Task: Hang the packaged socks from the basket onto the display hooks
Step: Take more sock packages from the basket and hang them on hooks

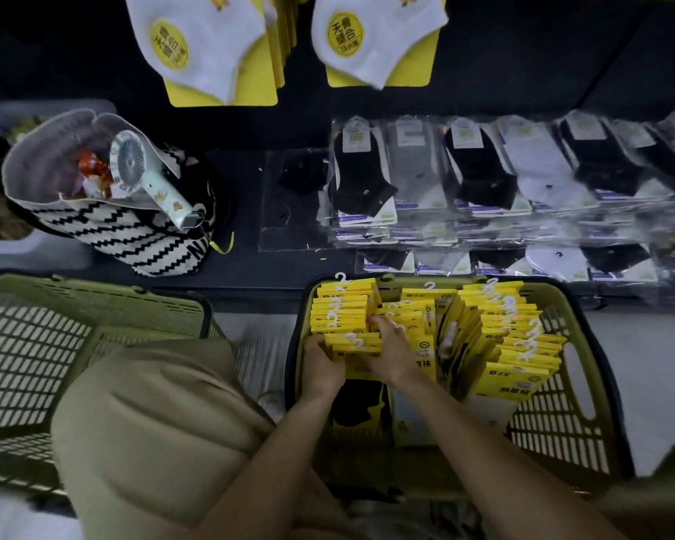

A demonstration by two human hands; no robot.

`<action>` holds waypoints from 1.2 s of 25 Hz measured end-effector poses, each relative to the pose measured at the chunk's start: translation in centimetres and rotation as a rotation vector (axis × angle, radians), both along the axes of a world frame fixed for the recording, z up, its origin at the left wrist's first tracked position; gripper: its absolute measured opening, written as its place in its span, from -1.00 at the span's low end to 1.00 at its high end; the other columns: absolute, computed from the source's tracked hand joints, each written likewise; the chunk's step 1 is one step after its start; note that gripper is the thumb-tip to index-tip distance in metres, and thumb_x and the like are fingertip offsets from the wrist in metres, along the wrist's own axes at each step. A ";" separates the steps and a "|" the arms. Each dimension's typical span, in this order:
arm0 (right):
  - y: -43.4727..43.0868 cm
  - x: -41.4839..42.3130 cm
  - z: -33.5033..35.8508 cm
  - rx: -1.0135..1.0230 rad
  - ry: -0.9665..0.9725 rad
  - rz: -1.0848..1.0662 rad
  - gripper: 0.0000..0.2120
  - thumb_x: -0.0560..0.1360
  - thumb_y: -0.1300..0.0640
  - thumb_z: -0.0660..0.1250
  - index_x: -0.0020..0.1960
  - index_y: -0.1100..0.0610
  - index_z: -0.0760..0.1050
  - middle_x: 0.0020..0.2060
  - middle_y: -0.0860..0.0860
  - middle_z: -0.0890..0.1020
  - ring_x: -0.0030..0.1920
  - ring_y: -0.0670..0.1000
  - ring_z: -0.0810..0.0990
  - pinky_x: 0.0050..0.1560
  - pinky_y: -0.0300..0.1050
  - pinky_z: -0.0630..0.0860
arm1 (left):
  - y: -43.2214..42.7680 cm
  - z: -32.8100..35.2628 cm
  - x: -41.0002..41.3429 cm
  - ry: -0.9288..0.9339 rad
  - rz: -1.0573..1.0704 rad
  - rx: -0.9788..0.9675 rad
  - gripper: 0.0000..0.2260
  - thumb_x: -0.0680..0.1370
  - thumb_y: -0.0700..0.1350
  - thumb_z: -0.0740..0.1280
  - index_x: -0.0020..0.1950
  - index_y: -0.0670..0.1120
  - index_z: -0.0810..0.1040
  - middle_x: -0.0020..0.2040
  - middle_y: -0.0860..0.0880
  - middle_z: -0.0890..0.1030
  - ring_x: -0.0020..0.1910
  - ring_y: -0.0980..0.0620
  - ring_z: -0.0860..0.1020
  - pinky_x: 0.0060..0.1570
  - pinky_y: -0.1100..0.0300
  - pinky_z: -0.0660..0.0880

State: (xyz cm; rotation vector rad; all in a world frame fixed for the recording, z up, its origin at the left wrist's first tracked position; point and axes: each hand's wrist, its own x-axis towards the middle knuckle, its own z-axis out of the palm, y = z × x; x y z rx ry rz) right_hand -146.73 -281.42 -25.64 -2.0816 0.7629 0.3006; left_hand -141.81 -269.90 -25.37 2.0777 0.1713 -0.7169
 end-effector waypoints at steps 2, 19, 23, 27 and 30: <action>0.1 -0.1 -0.3 -0.046 -0.004 0.005 -0.39 0.38 0.06 0.47 0.34 0.06 0.29 0.24 0.09 0.44 0.24 0.15 0.42 0.16 0.02 0.46 | 0.2 -0.2 -0.1 0.008 -0.003 0.016 -0.80 0.50 -0.26 0.32 0.12 -0.16 0.44 -0.10 0.01 0.55 -0.29 0.13 0.50 -0.48 0.35 0.40; -0.8 -3.1 -1.3 0.213 0.065 -0.055 -0.22 0.32 0.18 0.51 0.43 0.08 0.20 0.21 0.06 0.53 0.12 0.04 0.52 0.06 -0.10 0.50 | 0.7 0.3 -0.8 0.102 -0.148 -0.102 -0.36 0.40 -0.26 0.46 0.39 -0.14 0.23 0.28 -0.09 0.47 0.07 0.16 0.38 0.06 0.29 0.34; -1.3 -4.0 -0.5 0.280 0.003 -0.075 -0.32 0.34 0.13 0.52 0.39 0.16 0.33 0.24 0.07 0.51 0.26 0.08 0.48 0.24 -0.02 0.45 | 1.3 0.3 -0.3 0.094 -0.264 -0.070 -0.10 0.30 -0.22 0.55 0.48 -0.04 0.08 0.37 -0.08 0.38 0.35 -0.02 0.34 0.33 0.08 0.31; -3.7 -4.5 3.0 0.393 -0.025 -0.145 -0.16 0.31 0.06 0.54 0.46 0.17 0.20 0.42 0.06 0.31 0.23 -0.05 0.43 0.08 -0.43 0.36 | 1.0 1.9 0.5 0.095 -0.299 -0.155 -0.13 0.24 -0.15 0.60 0.40 -0.05 0.17 0.24 0.05 0.40 0.22 0.08 0.39 0.15 0.18 0.40; -4.9 -4.1 5.8 0.552 -0.142 -0.216 -0.26 0.25 -0.04 0.55 0.36 0.00 0.36 0.34 -0.02 0.41 0.27 0.01 0.45 0.18 -0.24 0.46 | 0.0 4.0 1.1 0.018 -0.206 -0.301 -0.17 0.22 -0.16 0.61 0.36 -0.12 0.24 0.23 -0.04 0.48 0.19 0.00 0.49 0.18 0.02 0.49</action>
